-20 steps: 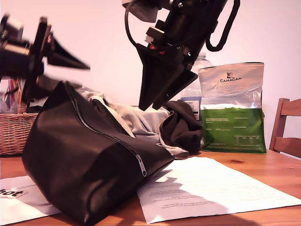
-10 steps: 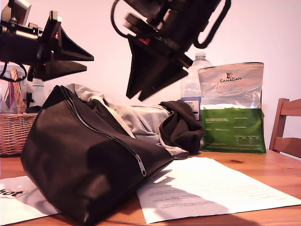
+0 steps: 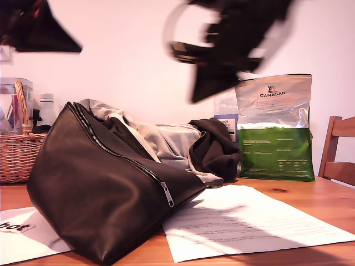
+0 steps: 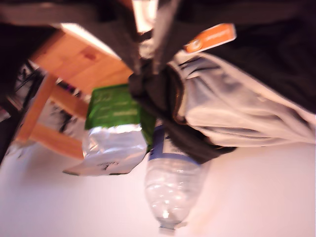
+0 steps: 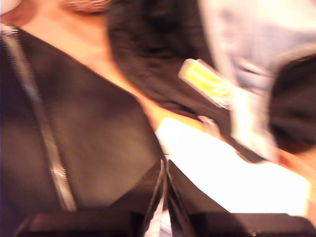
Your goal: Open the zipper in the zip bag in front of you
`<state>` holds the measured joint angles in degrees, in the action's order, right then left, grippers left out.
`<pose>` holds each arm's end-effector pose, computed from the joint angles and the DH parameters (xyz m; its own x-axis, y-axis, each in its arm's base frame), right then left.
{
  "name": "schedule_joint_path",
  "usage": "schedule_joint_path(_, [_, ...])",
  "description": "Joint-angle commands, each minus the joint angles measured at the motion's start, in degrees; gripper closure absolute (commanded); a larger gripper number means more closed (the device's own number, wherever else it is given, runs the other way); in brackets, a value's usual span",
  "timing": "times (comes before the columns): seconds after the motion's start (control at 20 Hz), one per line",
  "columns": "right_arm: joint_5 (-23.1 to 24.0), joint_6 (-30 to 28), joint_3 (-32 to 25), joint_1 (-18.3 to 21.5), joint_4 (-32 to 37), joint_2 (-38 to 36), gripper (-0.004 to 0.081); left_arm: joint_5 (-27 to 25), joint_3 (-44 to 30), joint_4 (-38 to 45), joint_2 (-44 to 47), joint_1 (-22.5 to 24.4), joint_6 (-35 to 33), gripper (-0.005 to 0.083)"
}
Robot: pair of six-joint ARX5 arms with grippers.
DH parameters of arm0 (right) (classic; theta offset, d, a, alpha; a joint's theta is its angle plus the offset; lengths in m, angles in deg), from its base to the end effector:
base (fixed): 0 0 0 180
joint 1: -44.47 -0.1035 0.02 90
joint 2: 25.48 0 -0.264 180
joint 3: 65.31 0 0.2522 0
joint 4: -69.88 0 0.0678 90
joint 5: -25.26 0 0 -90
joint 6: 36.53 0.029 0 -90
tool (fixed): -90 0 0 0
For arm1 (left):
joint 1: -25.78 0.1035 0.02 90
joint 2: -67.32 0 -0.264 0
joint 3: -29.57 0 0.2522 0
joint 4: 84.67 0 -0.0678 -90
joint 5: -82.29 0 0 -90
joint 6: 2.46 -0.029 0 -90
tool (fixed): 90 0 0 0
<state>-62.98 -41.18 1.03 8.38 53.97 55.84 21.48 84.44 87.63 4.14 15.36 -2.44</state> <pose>0.2485 0.1800 0.2496 0.7112 0.4804 -0.5131 -0.5992 0.7960 -0.0853 0.2334 -0.0573 0.2770 0.7371 -0.6314 -0.2408 0.6189 0.7738 -0.1348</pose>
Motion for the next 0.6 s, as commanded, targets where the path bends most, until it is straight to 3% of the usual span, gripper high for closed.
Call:
schedule_joint_path(0.0, [0.2,0.8,-6.6,1.8,4.0,-7.8,0.0783,-1.7,-0.2,-3.2,3.5,-0.2,-1.5,0.0796])
schedule_joint_path(0.3, [-1.3,2.6,-22.9,7.8,7.8,-30.6,0.0783,-4.6,-5.8,-9.0,15.8,-0.3,-1.5,0.0797])
schedule_joint_path(0.45, [-2.7,3.3,-26.9,8.3,4.4,-43.1,0.0783,-5.4,-10.1,-10.8,23.2,-0.3,0.1,0.0796])
schedule_joint_path(0.55, [-2.5,3.4,-27.3,8.3,-2.0,-50.3,0.0783,-5.8,-11.8,-14.2,28.2,-0.5,0.7,0.0797])
